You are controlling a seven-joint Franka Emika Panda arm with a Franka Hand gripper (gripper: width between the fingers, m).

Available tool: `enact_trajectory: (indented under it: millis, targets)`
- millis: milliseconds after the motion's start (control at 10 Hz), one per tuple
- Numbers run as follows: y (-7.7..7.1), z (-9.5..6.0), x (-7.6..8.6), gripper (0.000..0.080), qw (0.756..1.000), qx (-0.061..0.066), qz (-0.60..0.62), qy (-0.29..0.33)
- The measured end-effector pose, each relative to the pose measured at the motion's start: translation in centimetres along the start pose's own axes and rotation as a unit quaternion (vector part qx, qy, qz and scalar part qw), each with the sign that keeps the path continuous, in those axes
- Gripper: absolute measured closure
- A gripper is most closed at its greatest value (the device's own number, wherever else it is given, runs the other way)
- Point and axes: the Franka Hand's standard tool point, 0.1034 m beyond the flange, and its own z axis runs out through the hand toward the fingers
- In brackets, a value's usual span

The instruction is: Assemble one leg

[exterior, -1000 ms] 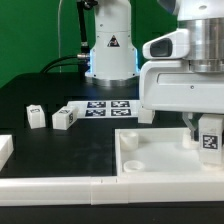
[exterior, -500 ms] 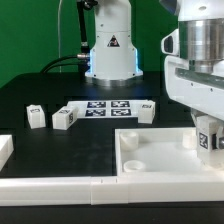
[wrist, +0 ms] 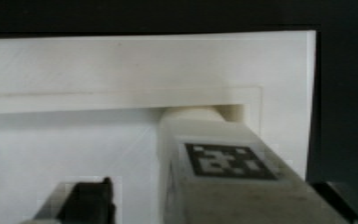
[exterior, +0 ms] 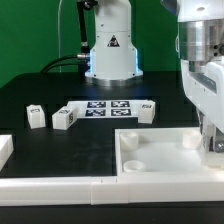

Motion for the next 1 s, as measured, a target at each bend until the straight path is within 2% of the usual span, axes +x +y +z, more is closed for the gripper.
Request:
enact_trajectory:
  millis: [100,200,400,700,900,1000]
  targets:
    - [0.03,0.01,-0.16,0.0316,0.999,0.0,-0.055,-0.001]
    - [0.01,0.0,-0.11,0.0182,0.991,0.0,-0.131,0.0]
    - [0.02,0.01,-0.17,0.0157,0.97,0.0,-0.245,0.0]
    - [-0.05,-0.13,-0.3,0.015,0.905,-0.006,-0.426,-0.001]
    - [-0.23,-0.28,-0.21,0.015,0.828,-0.014,-0.561,0.007]
    - [-0.28,-0.3,-0.09,0.015,0.803,-0.015,-0.596,0.009]
